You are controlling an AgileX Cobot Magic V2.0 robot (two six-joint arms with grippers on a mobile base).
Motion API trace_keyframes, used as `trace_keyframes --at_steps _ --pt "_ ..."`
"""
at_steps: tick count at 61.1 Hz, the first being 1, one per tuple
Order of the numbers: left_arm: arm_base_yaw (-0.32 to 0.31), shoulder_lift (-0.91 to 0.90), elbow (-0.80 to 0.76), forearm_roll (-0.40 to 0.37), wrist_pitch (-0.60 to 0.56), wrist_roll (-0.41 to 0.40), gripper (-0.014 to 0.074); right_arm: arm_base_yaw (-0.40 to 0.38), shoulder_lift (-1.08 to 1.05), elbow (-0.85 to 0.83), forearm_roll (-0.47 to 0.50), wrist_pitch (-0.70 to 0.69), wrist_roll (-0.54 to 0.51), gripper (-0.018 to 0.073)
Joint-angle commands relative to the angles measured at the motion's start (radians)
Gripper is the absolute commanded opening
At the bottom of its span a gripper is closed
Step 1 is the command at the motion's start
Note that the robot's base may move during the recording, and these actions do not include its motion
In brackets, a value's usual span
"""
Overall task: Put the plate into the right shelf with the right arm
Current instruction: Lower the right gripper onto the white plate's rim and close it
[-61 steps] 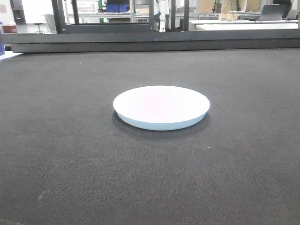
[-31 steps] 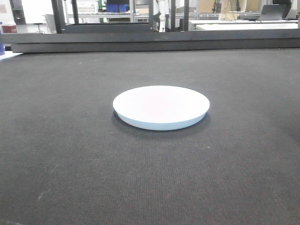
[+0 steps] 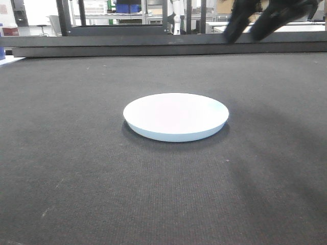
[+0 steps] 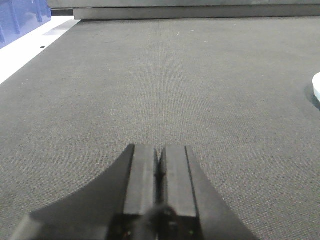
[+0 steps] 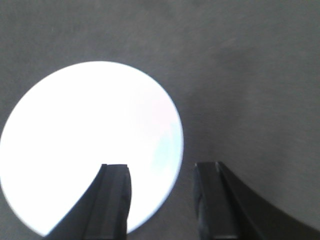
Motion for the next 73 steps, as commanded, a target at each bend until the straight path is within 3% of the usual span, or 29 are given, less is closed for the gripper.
trace_keyframes --at_steps 1,23,58,73 --pt "0.0 -0.011 0.008 -0.008 -0.086 -0.003 -0.0047 0.011 0.032 -0.07 -0.009 -0.05 -0.002 0.0396" --pt "0.0 -0.011 0.008 -0.008 -0.086 -0.003 -0.0047 0.01 0.204 -0.095 -0.034 -0.11 -0.002 0.0396" --pt "0.0 -0.011 0.008 -0.008 -0.086 -0.003 -0.0047 -0.002 0.278 -0.1 -0.09 -0.184 -0.002 0.0391" --pt "0.0 -0.011 0.008 -0.008 -0.086 -0.003 -0.0047 -0.002 0.301 -0.1 -0.09 -0.183 -0.002 0.0192"
